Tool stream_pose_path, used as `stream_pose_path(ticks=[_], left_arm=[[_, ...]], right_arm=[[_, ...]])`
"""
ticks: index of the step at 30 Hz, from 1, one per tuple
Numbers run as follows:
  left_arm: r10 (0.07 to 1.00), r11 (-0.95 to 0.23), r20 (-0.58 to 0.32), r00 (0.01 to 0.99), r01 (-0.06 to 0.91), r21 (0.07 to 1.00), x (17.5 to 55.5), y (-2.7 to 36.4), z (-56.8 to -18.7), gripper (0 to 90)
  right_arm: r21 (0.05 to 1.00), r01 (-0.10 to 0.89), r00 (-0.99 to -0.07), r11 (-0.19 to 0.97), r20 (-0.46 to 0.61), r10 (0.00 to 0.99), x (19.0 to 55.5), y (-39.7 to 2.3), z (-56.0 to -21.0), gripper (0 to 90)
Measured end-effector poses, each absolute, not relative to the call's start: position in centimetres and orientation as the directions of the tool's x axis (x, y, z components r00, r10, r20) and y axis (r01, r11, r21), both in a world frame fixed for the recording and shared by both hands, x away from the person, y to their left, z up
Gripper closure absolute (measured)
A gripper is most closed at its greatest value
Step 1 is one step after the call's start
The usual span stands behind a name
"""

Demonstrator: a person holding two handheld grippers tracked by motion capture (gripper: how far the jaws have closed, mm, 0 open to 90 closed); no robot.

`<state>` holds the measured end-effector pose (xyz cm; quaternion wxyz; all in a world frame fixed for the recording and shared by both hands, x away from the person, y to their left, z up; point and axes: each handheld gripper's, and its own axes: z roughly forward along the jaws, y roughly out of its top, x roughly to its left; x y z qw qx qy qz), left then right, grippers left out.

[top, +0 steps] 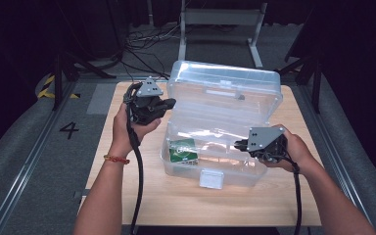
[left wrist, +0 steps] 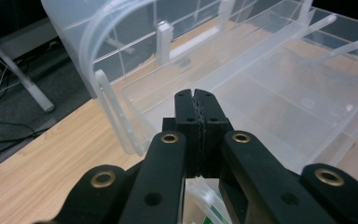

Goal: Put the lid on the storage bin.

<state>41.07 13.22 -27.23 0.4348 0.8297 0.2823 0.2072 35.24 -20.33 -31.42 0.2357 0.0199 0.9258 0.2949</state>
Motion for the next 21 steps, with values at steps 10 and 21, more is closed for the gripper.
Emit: stream_pose_path(ticks=[10,21], left_arm=[[0.639,-0.433,0.073,0.766,0.28,0.857,40.4,13.2,-27.8,89.9],[0.625,-0.443,0.079,0.776,0.27,0.855,39.7,13.4,-28.3,89.9]], right_arm=[[0.55,-0.099,-0.9,0.829,-0.405,0.161,34.4,-20.5,-32.2,86.0],[0.57,-0.084,-0.88,0.817,-0.428,0.208,33.6,-20.7,-32.8,82.4]])
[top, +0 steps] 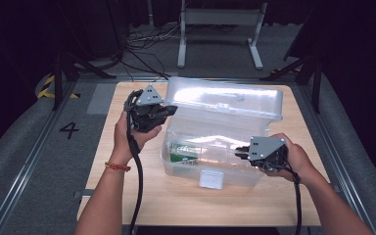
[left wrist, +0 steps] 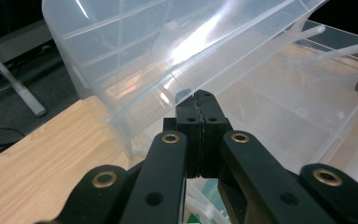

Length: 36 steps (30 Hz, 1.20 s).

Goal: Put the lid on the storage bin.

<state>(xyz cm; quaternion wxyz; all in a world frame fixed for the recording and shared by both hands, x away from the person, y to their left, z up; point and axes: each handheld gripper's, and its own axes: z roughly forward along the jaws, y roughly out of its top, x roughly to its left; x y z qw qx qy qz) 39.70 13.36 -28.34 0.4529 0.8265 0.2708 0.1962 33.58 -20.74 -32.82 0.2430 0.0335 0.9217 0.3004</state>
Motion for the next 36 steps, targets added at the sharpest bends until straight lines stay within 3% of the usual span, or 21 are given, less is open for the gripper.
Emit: stream_pose_path(ticks=[22,36], left_arm=[[0.592,-0.484,0.099,0.8,0.254,0.838,38.6,12.9,-29.5,89.9],[0.565,-0.516,0.103,0.819,0.253,0.818,38.4,12.3,-30.5,89.9]], right_arm=[[0.58,-0.038,-0.879,0.814,-0.407,0.249,33.0,-23.1,-33.9,83.5],[0.614,-0.034,-0.865,0.789,-0.413,0.285,32.8,-23.8,-34.8,79.7]])
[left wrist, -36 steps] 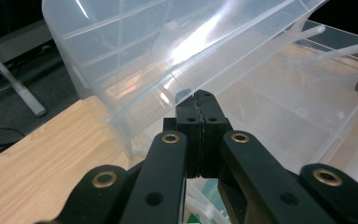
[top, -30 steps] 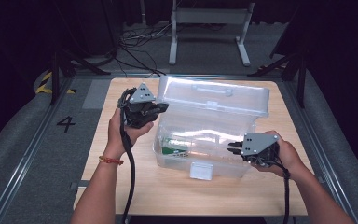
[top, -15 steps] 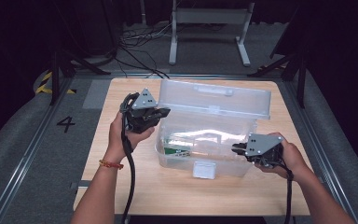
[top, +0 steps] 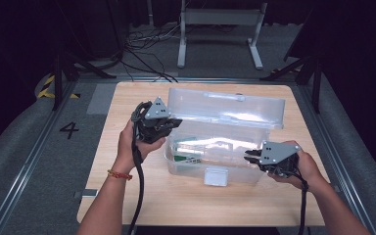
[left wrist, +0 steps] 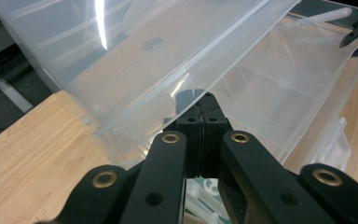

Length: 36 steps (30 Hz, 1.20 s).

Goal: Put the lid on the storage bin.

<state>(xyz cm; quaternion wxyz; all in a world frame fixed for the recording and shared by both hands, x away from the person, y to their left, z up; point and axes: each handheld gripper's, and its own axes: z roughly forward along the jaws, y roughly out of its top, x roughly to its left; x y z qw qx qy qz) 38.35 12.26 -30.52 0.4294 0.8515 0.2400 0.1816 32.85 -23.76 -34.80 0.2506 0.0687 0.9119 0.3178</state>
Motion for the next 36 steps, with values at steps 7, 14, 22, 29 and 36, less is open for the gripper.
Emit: stream_pose_path(ticks=[7,14,22,29,36], left_arm=[[0.562,-0.535,0.108,0.82,0.261,0.804,37.9,12.5,-31.1,89.9],[0.55,-0.557,0.114,0.828,0.262,0.788,37.5,12.5,-31.7,89.9],[0.542,-0.569,0.109,0.833,0.269,0.777,37.0,12.4,-32.5,89.9],[0.529,-0.605,0.129,0.839,0.266,0.75,36.3,12.7,-33.1,89.9],[0.532,-0.6,0.113,0.839,0.278,0.75,35.8,13.0,-33.9,89.9]], right_arm=[[0.678,0.006,-0.852,0.735,-0.382,0.359,31.9,-25.8,-35.0,75.5],[0.739,0.053,-0.836,0.671,-0.335,0.434,31.0,-28.2,-34.8,72.9],[0.778,0.095,-0.819,0.621,-0.293,0.493,30.8,-29.9,-35.2,69.5],[0.787,0.127,-0.804,0.604,-0.275,0.527,30.6,-30.8,-35.6,68.0],[0.797,0.138,-0.797,0.588,-0.263,0.544,30.5,-31.3,-35.6,67.5]])
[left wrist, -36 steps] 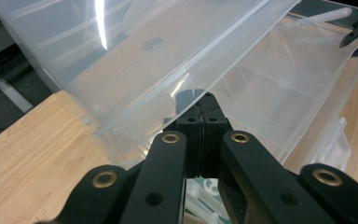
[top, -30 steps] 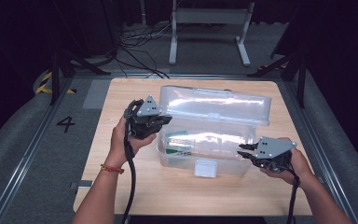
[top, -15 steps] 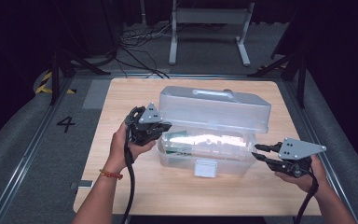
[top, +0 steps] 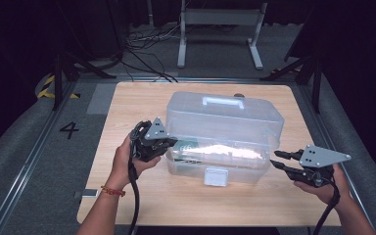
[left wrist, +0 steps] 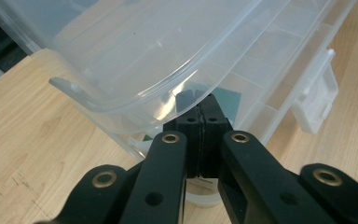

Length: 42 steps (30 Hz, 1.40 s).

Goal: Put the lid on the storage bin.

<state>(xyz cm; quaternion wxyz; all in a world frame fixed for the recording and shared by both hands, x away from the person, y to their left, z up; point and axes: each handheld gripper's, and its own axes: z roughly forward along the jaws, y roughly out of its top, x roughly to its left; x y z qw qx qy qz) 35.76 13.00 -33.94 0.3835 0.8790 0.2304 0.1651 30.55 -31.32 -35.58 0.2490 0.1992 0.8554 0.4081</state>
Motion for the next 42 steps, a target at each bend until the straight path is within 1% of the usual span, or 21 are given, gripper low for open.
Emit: stream_pose_path(ticks=[4,6,15,29,31,36,41,42], left_arm=[[0.525,-0.6,0.106,0.845,0.279,0.75,35.4,13.1,-34.3,89.8],[0.512,-0.611,0.12,0.851,0.263,0.747,35.2,13.2,-34.3,89.7],[0.504,-0.606,0.119,0.856,0.252,0.755,34.0,13.7,-34.2,88.6],[0.49,-0.623,0.104,0.865,0.265,0.736,32.8,14.7,-35.3,88.5],[0.504,-0.606,0.099,0.858,0.269,0.749,32.6,14.9,-35.4,87.3],[0.506,-0.615,0.106,0.856,0.273,0.74,32.4,15.2,-35.8,86.8],[0.503,-0.662,0.14,0.853,0.276,0.697,32.0,15.5,-37.0,82.7],[0.499,-0.67,0.142,0.855,0.277,0.689,32.0,15.6,-37.2,80.7]], right_arm=[[0.804,0.145,-0.785,0.577,-0.261,0.562,30.6,-31.6,-35.6,67.6],[0.802,0.147,-0.781,0.579,-0.266,0.566,30.5,-31.6,-35.6,67.5],[0.801,0.155,-0.776,0.578,-0.263,0.573,30.4,-31.8,-35.6,66.7],[0.79,0.175,-0.78,0.587,-0.253,0.573,30.0,-32.1,-36.3,66.3],[0.789,0.175,-0.781,0.59,-0.254,0.57,29.9,-32.1,-36.3,66.2],[0.785,0.17,-0.781,0.596,-0.262,0.568,29.8,-32.0,-36.4,65.7],[0.771,0.18,-0.773,0.61,-0.273,0.573,29.7,-32.3,-36.8,62.9],[0.768,0.191,-0.766,0.612,-0.273,0.582,29.7,-32.6,-37.1,62.2]])
